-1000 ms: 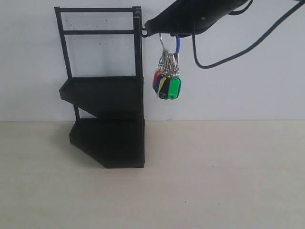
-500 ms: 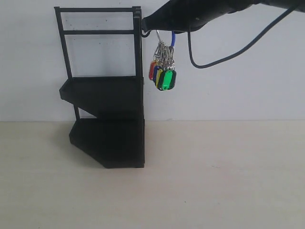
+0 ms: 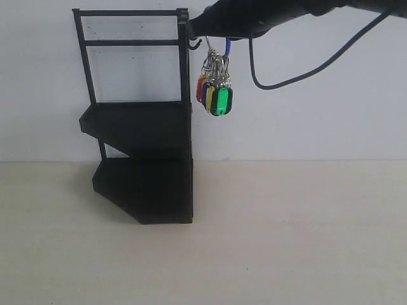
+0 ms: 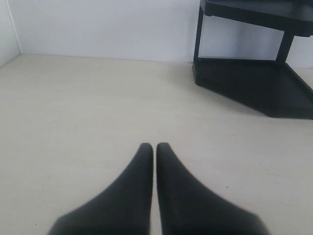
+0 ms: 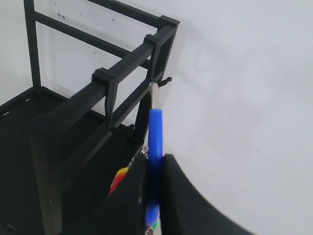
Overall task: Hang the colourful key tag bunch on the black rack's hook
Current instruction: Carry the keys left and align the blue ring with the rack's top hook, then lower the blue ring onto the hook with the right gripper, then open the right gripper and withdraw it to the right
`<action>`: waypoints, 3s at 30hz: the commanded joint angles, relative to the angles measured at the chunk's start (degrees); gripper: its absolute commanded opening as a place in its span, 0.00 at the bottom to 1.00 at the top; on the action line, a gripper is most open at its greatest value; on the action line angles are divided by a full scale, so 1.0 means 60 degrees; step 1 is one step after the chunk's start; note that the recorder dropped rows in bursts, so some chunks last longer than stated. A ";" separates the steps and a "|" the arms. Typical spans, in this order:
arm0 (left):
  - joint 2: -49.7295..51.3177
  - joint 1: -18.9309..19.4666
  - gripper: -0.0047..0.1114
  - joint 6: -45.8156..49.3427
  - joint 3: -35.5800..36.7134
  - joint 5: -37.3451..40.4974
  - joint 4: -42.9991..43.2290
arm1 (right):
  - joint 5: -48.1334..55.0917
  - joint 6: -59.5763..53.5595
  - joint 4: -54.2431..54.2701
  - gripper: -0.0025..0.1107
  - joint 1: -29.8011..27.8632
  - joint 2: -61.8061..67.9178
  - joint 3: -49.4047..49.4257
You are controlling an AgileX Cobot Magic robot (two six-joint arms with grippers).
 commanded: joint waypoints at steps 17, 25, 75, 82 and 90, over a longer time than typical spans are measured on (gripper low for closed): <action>0.0033 0.0032 0.08 0.0003 -0.0023 -0.0072 -0.0067 | -0.0244 -0.0076 0.1718 0.02 0.0094 -0.0101 -0.0050; 0.0033 0.0032 0.08 0.0003 -0.0023 -0.0072 -0.0067 | -0.0278 -0.0098 0.1712 0.02 0.0094 0.0029 -0.0050; 0.0033 0.0032 0.08 0.0003 -0.0023 -0.0072 -0.0067 | 0.2987 -0.1037 0.2094 0.26 0.0094 -0.0734 -0.0050; 0.0033 0.0032 0.08 0.0003 -0.0023 -0.0072 -0.0067 | 0.6569 -0.2593 0.2173 0.02 0.0094 -0.1489 -0.0050; 0.0033 0.0032 0.08 0.0003 -0.0023 -0.0072 -0.0067 | 0.5862 -0.2406 0.3042 0.02 0.0094 -0.3653 0.2610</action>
